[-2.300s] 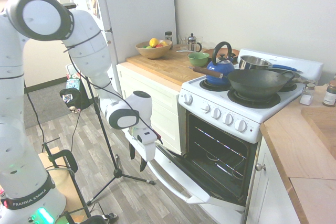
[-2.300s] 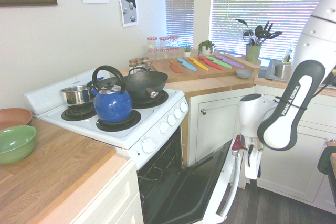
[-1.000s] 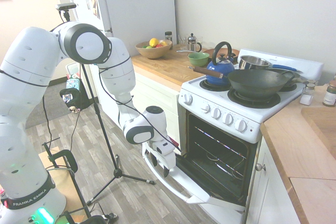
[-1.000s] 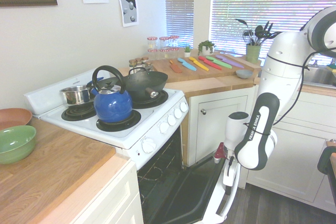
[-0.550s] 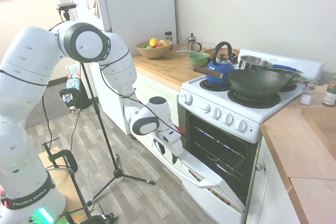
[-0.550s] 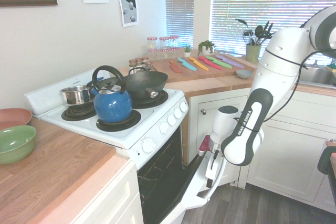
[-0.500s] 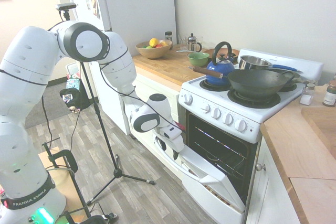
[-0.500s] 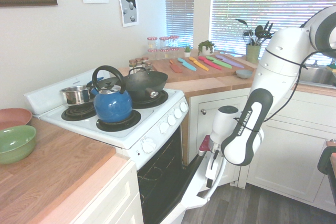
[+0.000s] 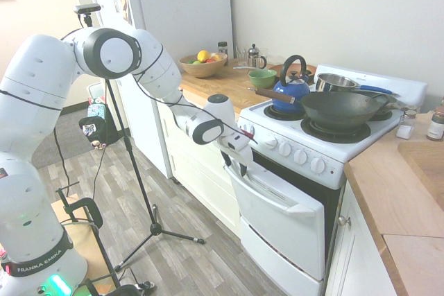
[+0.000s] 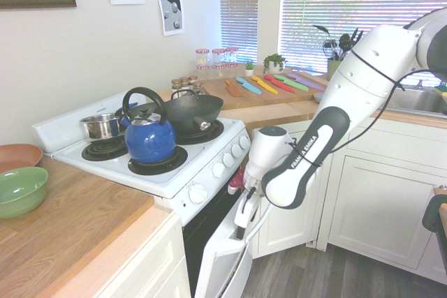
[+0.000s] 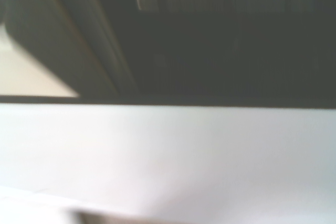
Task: Close the oven
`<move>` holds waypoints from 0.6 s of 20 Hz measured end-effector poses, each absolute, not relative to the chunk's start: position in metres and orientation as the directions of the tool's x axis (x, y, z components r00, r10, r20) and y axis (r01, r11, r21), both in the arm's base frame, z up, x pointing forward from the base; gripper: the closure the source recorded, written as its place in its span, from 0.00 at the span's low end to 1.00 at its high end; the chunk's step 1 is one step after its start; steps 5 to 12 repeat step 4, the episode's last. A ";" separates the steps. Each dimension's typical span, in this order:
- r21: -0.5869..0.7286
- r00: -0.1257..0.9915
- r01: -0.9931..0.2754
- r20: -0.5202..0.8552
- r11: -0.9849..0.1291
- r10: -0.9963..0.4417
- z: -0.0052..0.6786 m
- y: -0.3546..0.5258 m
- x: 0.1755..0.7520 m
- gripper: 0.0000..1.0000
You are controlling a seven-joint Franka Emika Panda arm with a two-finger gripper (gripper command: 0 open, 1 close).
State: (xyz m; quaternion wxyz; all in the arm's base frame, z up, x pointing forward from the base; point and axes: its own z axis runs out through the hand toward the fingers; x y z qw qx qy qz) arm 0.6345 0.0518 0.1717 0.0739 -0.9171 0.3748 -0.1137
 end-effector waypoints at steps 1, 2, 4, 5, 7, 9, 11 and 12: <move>-0.231 0.693 -0.667 0.157 -0.708 -0.704 0.185 0.054 0.635 0.00; -0.233 0.692 -0.670 0.150 -0.705 -0.706 0.198 0.055 0.630 0.00; -0.216 0.686 -0.689 0.114 -0.692 -0.719 0.222 0.044 0.609 0.00; -0.216 0.686 -0.689 0.114 -0.692 -0.719 0.222 0.044 0.609 0.00; -0.216 0.686 -0.689 0.114 -0.692 -0.719 0.222 0.044 0.609 0.00; -0.216 0.686 -0.689 0.114 -0.692 -0.719 0.222 0.044 0.609 0.00; -0.216 0.686 -0.689 0.114 -0.692 -0.719 0.222 0.044 0.609 0.00; -0.216 0.686 -0.689 0.114 -0.692 -0.719 0.222 0.044 0.609 0.00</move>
